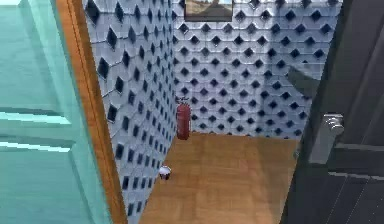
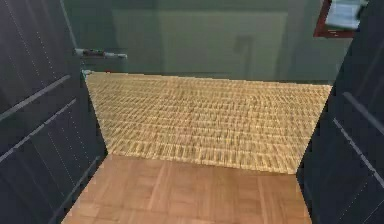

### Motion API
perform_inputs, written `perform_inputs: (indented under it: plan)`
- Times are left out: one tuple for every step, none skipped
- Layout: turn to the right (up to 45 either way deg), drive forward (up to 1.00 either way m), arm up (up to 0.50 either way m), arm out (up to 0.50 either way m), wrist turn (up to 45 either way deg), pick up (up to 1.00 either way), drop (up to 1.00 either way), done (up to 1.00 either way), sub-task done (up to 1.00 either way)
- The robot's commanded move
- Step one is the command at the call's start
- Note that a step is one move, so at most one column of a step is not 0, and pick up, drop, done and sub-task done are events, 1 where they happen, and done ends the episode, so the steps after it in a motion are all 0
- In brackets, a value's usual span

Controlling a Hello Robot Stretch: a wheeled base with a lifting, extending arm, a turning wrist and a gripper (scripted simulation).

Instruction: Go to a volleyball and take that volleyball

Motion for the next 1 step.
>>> perform_inputs:
  plan:
    - [45.0, 0.00, 0.00, 0.00, 0.0, 0.00, 0.00, 0.00, 0.00]
